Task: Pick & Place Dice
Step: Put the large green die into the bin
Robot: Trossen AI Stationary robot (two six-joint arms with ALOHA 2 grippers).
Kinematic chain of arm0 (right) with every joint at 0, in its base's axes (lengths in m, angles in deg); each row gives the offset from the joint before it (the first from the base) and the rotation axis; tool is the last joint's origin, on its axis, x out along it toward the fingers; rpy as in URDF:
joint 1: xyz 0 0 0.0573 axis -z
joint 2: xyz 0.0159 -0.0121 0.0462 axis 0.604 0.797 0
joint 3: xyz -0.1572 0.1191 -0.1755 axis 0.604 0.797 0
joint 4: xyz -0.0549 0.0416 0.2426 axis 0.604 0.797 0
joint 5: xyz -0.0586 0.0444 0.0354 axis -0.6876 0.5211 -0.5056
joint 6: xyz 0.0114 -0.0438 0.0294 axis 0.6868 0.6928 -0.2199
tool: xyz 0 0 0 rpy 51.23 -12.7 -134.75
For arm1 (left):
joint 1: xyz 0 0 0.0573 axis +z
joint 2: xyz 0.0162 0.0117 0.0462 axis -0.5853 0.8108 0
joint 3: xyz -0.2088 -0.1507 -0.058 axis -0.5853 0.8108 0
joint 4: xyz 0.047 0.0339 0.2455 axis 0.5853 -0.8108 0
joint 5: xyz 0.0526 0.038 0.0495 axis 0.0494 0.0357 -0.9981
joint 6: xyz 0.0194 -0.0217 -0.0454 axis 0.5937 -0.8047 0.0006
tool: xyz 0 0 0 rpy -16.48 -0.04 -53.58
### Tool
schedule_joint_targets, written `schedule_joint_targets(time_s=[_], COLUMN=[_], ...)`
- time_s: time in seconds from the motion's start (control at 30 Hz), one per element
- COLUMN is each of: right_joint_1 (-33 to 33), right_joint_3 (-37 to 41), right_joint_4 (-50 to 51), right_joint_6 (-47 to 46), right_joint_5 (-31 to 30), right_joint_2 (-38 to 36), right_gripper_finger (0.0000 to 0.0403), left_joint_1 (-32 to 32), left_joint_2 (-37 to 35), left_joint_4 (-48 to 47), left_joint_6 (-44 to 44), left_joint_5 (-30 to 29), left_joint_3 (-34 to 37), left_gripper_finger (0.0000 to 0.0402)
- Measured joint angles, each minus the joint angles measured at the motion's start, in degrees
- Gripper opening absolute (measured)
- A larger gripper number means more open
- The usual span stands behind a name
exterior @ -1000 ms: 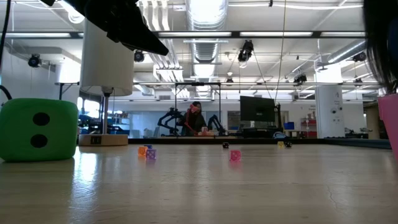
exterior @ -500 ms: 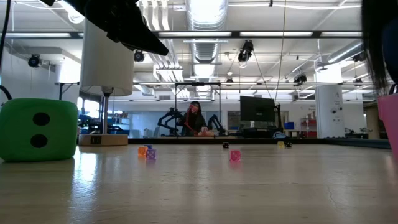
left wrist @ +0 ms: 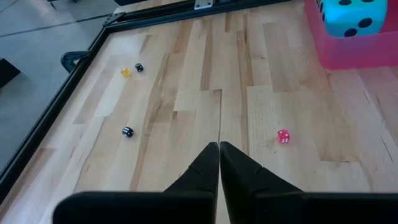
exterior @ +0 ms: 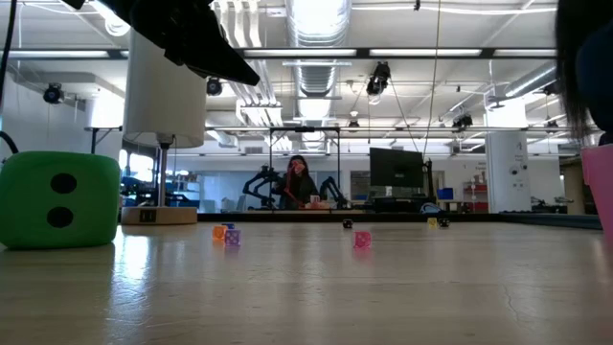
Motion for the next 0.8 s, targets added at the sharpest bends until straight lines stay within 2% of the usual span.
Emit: schedule_joint_targets(time_s=[0.5,0.63,0.8], right_joint_1=[8.81,10.44,12.09], right_joint_3=[0.06,0.06,-0.56], right_joint_4=[0.07,0.11,0.07], right_joint_6=[3.32,4.31,11.59], right_joint_5=[-11.69,-12.34,-12.42], right_joint_2=[0.00,0.00,0.00], right_gripper_finger=[0.0400,0.0400,0.0400], left_joint_1=[0.00,-0.01,-0.02], left_joint_2=[0.00,-0.01,0.00], left_joint_4=[0.01,0.00,0.01], left_joint_6=[0.00,0.00,0.00], left_joint_5=[0.00,0.00,0.00], left_joint_3=[0.00,0.00,0.00], left_gripper_finger=[0.0019,0.0019,0.0019])
